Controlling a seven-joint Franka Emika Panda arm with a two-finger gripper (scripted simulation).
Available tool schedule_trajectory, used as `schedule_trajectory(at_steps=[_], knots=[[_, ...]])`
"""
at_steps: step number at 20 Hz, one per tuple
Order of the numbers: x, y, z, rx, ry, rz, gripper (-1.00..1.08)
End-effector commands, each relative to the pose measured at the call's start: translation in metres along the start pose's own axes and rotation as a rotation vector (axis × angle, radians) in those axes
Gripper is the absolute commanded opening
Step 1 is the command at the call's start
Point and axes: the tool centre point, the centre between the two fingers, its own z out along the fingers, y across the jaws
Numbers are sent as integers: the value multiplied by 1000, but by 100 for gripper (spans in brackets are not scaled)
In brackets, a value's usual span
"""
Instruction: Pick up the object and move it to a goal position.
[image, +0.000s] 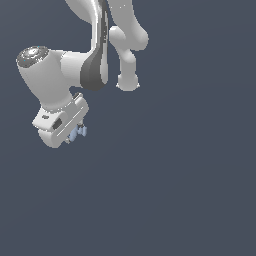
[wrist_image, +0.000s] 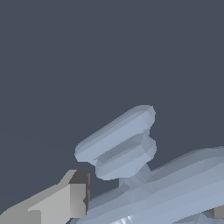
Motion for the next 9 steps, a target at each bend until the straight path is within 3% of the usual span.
schedule_trajectory(at_steps=[1, 9], knots=[[-16, 0, -14, 2, 0, -1, -100], [-37, 3, -31, 3, -1, -1, -100]])
